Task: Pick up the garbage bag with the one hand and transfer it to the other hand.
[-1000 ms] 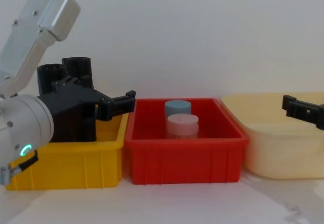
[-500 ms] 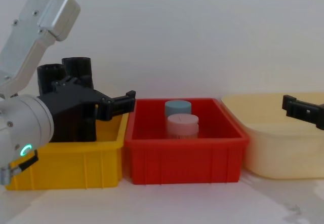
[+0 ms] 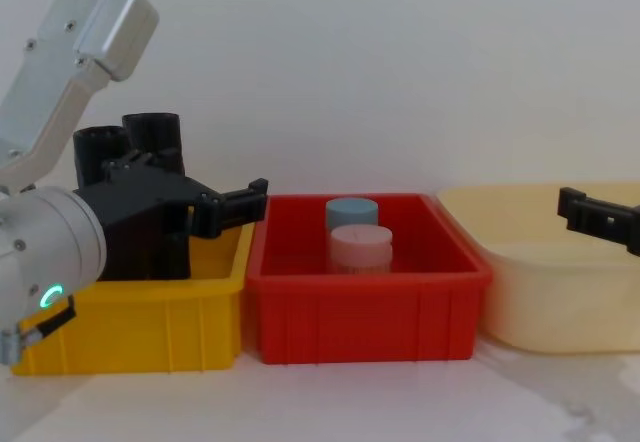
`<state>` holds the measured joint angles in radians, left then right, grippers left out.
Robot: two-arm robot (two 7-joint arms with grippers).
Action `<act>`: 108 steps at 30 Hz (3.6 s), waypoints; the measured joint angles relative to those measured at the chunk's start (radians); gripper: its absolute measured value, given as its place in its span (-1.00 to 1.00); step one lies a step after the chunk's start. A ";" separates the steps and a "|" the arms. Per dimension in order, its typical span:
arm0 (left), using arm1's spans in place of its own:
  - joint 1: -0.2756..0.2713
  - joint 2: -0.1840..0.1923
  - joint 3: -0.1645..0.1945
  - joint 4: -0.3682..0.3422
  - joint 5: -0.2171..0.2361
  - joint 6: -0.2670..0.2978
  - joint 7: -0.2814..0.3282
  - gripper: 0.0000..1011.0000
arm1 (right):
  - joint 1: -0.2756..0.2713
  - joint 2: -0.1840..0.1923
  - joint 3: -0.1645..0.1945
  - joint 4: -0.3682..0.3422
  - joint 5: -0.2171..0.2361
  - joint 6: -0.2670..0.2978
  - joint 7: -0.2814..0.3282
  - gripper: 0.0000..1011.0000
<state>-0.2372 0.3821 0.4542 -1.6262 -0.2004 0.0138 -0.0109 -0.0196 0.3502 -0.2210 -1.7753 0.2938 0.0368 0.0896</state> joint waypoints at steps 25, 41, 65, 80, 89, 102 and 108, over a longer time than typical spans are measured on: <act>0.000 0.000 0.000 0.000 0.000 0.000 0.000 0.98 | 0.083 0.074 -0.093 -0.046 -0.009 0.097 0.207 0.99; 0.000 0.000 0.000 0.000 0.000 0.000 0.000 0.98 | 0.224 0.014 -0.194 0.050 -0.049 0.208 0.247 0.99; 0.000 0.000 0.000 0.000 0.000 0.000 0.000 0.98 | 0.400 -0.076 -0.275 0.237 -0.149 0.293 0.229 0.99; 0.000 0.000 0.000 0.000 0.000 0.000 0.000 0.98 | 0.485 -0.117 -0.310 0.368 -0.215 0.293 0.216 0.99; 0.000 0.000 0.000 0.000 0.000 0.000 0.000 0.98 | 0.513 -0.134 -0.321 0.417 -0.234 0.289 0.218 0.91; 0.000 0.000 0.000 0.000 0.000 0.000 0.000 0.98 | 0.534 -0.146 -0.328 0.450 -0.248 0.285 0.219 0.37; 0.000 0.000 0.000 0.000 0.000 0.000 0.000 0.98 | 0.535 -0.147 -0.328 0.454 -0.251 0.283 0.220 0.37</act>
<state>-0.2372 0.3821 0.4542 -1.6262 -0.2004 0.0138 -0.0110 0.5157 0.2029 -0.5493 -1.3216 0.0431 0.3198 0.3097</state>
